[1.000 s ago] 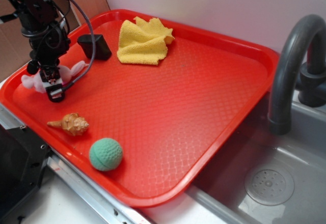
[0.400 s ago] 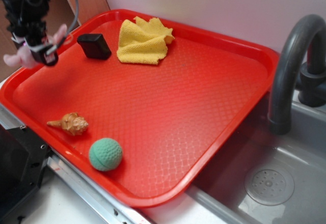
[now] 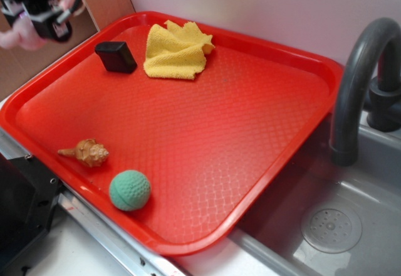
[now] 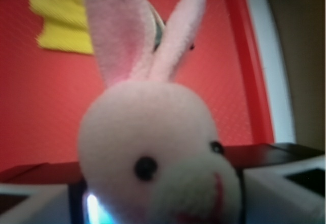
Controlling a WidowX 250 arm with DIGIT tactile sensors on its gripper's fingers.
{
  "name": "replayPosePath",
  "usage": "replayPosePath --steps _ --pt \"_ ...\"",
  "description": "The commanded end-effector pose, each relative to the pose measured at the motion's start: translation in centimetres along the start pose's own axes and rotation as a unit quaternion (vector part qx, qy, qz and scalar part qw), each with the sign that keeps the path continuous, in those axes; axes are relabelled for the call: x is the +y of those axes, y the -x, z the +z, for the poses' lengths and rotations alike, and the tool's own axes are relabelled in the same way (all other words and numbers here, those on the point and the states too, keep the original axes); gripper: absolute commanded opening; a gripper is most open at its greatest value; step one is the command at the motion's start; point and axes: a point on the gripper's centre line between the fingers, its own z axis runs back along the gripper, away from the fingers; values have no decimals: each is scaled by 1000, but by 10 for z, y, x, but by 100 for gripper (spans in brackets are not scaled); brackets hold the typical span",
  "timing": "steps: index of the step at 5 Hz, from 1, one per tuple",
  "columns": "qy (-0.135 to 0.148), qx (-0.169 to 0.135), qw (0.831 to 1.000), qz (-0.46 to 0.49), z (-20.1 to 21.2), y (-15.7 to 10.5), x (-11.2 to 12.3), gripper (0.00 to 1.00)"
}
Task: Grab the pink bunny.
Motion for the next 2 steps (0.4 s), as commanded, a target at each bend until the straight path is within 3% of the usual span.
replayPosePath --steps 1,2 --pt "23 -60 997 34 36 4 -3 0" --pt "52 -57 997 21 28 2 2 0"
